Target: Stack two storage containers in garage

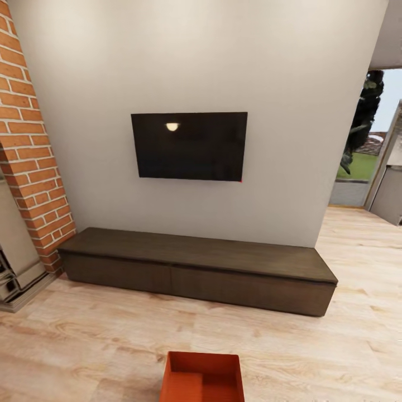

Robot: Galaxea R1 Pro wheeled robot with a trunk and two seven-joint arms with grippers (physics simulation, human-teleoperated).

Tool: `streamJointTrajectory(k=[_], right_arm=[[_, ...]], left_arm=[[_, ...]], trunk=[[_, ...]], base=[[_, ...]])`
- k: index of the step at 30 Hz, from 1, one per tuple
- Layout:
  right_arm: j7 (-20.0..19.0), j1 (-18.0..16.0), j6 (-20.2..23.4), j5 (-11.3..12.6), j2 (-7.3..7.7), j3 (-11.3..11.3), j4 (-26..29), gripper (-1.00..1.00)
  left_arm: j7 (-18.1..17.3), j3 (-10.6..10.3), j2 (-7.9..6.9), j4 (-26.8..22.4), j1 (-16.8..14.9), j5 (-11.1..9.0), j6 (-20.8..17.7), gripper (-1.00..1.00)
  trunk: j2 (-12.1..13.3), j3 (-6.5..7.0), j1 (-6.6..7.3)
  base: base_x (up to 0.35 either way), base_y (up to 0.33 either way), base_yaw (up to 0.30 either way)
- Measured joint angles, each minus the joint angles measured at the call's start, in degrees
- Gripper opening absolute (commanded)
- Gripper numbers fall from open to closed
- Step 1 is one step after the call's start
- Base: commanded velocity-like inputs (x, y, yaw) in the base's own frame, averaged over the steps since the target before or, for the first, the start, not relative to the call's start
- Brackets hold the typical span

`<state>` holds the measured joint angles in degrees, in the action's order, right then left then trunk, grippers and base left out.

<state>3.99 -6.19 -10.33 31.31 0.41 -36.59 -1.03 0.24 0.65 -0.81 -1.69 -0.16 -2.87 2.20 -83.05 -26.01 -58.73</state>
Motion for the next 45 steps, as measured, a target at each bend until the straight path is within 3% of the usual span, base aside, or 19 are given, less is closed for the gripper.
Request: streamJointTrajectory(k=[45], right_arm=[[0.0, 0.0, 0.0, 0.0, 0.06, -0.02, 0.0, 1.0]], left_arm=[[0.0, 0.0, 0.0, 0.0, 0.0, 0.0, 0.02, 1.0]], trunk=[[0.0, 0.0, 0.0]], base=[[0.0, 0.013, -0.033]])
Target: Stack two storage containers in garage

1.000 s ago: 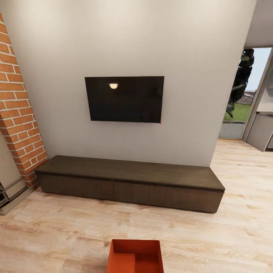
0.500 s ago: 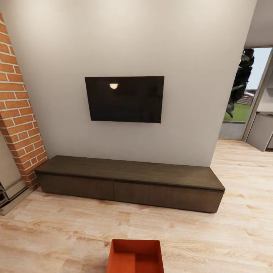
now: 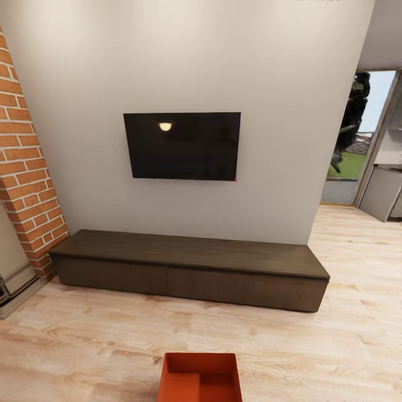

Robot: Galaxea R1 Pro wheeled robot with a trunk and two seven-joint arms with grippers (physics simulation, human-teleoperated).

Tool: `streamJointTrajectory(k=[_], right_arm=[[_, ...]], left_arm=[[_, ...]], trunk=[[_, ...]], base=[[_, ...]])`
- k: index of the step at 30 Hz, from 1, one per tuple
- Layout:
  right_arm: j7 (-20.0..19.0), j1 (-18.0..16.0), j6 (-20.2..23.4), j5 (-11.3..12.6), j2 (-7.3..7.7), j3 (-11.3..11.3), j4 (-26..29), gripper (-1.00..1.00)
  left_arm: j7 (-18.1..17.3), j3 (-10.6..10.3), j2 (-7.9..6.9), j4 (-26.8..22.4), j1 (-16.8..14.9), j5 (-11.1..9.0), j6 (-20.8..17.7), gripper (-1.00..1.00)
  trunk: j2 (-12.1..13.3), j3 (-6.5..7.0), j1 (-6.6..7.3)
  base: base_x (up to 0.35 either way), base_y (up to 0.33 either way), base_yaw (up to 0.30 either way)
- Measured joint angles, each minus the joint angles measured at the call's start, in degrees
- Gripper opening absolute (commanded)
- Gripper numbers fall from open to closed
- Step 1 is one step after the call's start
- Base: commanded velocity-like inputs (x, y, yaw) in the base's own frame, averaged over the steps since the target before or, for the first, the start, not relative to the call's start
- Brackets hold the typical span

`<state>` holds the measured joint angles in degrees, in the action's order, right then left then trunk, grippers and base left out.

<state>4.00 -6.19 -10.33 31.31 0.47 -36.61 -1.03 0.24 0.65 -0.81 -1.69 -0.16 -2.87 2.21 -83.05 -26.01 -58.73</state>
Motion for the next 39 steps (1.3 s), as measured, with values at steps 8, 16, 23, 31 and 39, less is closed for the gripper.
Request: streamJointTrajectory(k=[8, 16, 23, 31, 39], right_arm=[[0.0, -0.01, 0.01, -0.01, 0.04, 0.0, 0.0, 1.0], [-0.04, -0.01, 0.01, -0.01, 0.08, 0.0, 0.0, 1.0], [-0.08, -0.01, 0.01, -0.08, 0.21, -0.18, 0.0, 1.0], [-0.07, -0.01, 0.01, -0.22, 0.26, -0.28, 0.0, 1.0], [-0.08, -0.01, 0.01, -0.07, 0.26, -0.23, 0.0, 1.0]], left_arm=[[0.0, -0.01, 0.02, 0.01, 0.0, 0.0, 0.01, 1.0], [0.0, -0.01, 0.02, 0.01, 0.0, 0.0, 0.01, 1.0], [0.0, -0.03, -0.03, 0.01, 0.0, 0.0, 0.01, 1.0], [0.0, -0.01, -0.06, 0.01, 0.0, 0.0, 0.01, 1.0], [0.0, 0.01, -0.07, 0.01, 0.0, 0.0, 0.02, 1.0]], trunk=[[0.0, 0.0, 0.0], [0.0, 0.0, 0.0], [0.0, 0.0, 0.0], [0.0, 0.0, 0.0], [0.0, 0.0, 0.0]], base=[[0.0, 0.0, -0.114], [0.0, 0.0, -0.005], [0.0, 0.0, 0.0], [0.0, 0.008, 0.0], [0.0, 0.124, 0.0]])
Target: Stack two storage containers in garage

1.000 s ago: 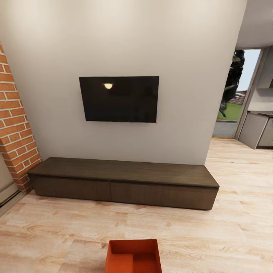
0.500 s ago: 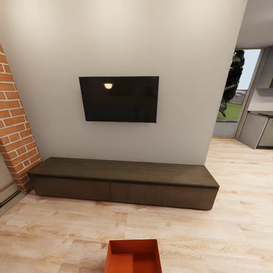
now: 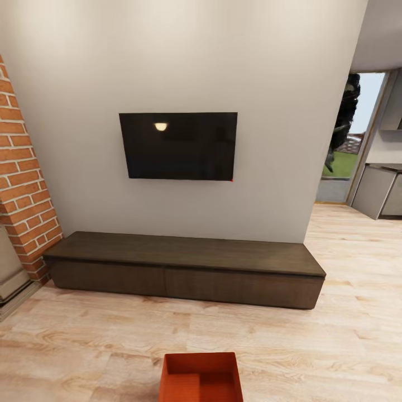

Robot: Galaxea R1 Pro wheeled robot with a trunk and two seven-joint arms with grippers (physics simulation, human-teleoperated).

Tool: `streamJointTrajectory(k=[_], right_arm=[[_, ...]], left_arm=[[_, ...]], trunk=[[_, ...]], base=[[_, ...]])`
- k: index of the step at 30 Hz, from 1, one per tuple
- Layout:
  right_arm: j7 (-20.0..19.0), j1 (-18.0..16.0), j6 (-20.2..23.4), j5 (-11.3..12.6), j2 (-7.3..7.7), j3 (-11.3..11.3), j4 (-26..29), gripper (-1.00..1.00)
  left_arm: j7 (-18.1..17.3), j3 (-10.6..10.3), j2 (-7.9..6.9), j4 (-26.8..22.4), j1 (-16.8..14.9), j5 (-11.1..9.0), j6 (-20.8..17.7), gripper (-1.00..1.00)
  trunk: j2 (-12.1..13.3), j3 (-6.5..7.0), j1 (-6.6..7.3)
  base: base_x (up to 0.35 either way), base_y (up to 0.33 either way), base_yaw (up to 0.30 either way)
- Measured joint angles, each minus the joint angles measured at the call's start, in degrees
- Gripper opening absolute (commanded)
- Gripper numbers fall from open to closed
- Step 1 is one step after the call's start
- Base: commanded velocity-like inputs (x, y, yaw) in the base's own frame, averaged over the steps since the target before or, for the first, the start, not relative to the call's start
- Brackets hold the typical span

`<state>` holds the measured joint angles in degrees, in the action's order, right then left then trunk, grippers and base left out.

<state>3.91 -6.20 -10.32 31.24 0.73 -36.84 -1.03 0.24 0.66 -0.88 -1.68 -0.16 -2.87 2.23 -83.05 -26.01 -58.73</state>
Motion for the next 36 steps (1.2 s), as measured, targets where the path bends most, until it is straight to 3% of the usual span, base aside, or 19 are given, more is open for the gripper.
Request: streamJointTrajectory(k=[36], right_arm=[[0.0, 0.0, 0.07, -0.5, 0.0, -0.28, 0.0, 1.0]], left_arm=[[0.0, 0.0, 0.0, 0.0, 0.0, 0.0, 0.0, 1.0]], trunk=[[0.0, 0.0, 0.0]], base=[[0.0, 0.002, 0.0]])
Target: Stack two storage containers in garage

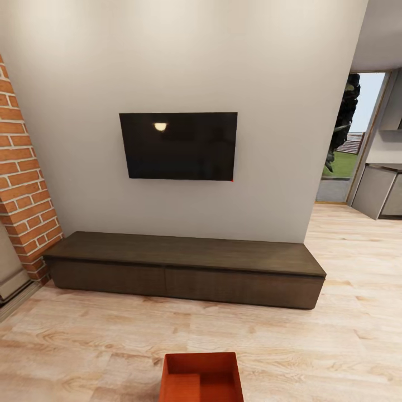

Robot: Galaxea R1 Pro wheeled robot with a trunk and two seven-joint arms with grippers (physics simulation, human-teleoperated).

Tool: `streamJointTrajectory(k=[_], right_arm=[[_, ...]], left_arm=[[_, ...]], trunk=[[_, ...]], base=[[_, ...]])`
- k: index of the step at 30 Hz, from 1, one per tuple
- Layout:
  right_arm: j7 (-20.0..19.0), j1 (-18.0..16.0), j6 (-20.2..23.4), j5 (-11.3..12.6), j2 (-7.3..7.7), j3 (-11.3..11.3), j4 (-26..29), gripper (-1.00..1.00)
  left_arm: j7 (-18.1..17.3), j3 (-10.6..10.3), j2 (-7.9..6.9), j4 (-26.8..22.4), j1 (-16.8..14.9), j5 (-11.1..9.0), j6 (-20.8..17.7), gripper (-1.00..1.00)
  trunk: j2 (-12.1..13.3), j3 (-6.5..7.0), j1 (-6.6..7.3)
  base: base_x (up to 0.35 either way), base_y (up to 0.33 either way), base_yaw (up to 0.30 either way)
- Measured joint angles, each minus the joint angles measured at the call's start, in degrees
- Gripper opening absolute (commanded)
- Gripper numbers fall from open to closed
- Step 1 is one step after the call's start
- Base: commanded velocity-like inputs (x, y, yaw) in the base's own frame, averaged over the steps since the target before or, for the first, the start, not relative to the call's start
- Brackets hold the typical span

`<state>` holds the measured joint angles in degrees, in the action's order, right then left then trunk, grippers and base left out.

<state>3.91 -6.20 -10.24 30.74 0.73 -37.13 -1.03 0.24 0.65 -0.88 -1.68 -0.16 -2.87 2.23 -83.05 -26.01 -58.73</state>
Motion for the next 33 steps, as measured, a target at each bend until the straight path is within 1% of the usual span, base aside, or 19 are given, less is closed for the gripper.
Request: streamJointTrajectory(k=[13, 33], right_arm=[[0.0, 0.0, -0.01, 0.4, -0.03, 0.17, 0.0, 1.0], [0.03, 0.0, 0.36, 0.55, 0.08, -0.01, 0.0, 1.0]], left_arm=[[0.0, 0.01, 0.0, 0.0, 0.0, 0.0, 0.0, 1.0], [0.0, 0.01, 0.0, 0.0, 0.0, 0.0, 0.0, 1.0]], trunk=[[0.0, -0.08, 0.0], [0.0, -1.84, 0.0]], base=[[0.0, 0.0, 0.0], [0.0, 0.0, 0.0]])
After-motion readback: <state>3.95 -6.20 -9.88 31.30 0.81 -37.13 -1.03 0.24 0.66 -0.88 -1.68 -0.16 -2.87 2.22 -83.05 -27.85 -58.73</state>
